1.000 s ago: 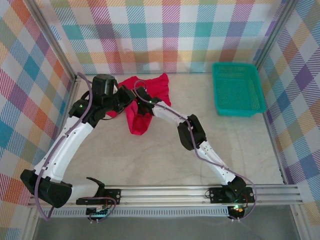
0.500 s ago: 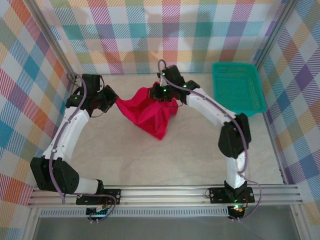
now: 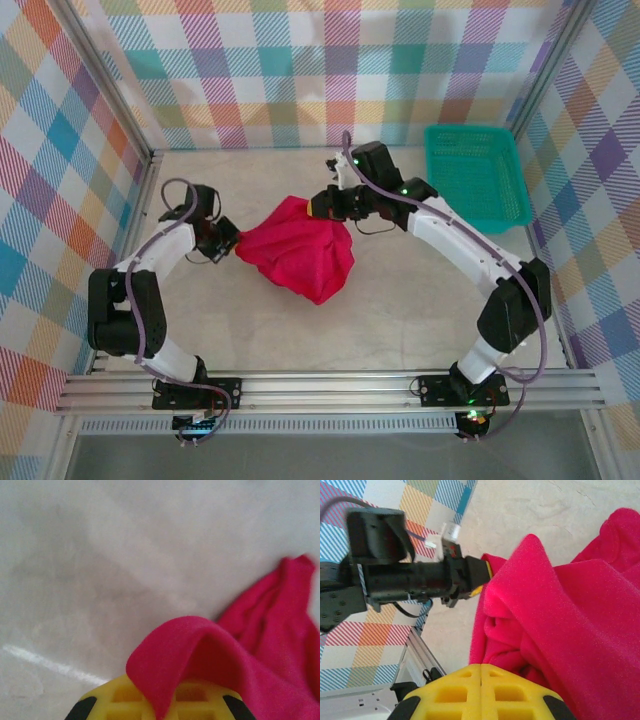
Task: Fold the inside-out t-shirt
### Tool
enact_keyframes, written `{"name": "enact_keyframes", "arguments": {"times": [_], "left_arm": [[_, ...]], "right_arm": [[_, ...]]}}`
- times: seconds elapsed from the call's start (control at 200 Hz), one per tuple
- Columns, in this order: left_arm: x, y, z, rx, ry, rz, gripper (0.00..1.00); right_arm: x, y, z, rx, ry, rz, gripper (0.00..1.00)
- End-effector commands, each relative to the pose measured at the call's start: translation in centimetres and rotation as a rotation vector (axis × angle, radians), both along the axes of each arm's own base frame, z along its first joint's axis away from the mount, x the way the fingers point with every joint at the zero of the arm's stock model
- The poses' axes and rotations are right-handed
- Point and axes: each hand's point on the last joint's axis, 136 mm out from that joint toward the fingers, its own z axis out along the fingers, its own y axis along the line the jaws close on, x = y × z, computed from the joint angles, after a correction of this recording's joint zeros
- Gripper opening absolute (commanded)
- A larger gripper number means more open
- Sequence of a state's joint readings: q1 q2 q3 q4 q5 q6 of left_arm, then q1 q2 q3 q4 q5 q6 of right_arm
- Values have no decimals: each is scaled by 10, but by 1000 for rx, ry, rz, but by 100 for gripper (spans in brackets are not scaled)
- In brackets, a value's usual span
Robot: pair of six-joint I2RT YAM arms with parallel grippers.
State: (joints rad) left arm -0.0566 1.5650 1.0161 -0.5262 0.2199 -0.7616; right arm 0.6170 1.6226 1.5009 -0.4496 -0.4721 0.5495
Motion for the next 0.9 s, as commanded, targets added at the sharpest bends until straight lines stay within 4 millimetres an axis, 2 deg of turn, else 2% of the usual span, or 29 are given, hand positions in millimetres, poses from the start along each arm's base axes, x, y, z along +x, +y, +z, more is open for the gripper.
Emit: {"name": "enact_keyframes", "arguments": {"times": [0.0, 0.03, 0.055, 0.095, 0.17, 0.21, 0.26, 0.35, 0.59, 0.755, 0.895], "left_arm": [[7, -9, 13, -67, -96, 11, 0], [9, -13, 24, -72, -139, -12, 2], [11, -17, 36, -72, -183, -33, 14], [12, -24, 56, -66, -257, -80, 42], [11, -43, 98, -60, -412, -190, 74], [9, -57, 117, -76, -495, -260, 84], [9, -75, 136, -118, -587, -340, 89], [7, -98, 148, -168, -653, -427, 92], [15, -143, 142, -282, -669, -545, 92], [24, -161, 135, -314, -657, -562, 84], [24, -173, 120, -335, -615, -580, 78]], "right_arm": [[8, -1, 37, 124, -134, 20, 0], [8, 0, 35, 122, -138, 31, 0], [8, 1, 32, 117, -137, 42, 0], [8, 3, 28, 110, -141, 60, 0], [5, 6, 20, 105, -156, 107, 0], [4, 7, 17, 103, -170, 129, 0], [2, 8, 12, 101, -179, 149, 0], [-1, 9, 9, 109, -187, 172, 0], [-2, 8, 9, 111, -186, 168, 0], [-2, 7, 9, 107, -183, 161, 0], [-2, 6, 4, 96, -174, 158, 0]]}}
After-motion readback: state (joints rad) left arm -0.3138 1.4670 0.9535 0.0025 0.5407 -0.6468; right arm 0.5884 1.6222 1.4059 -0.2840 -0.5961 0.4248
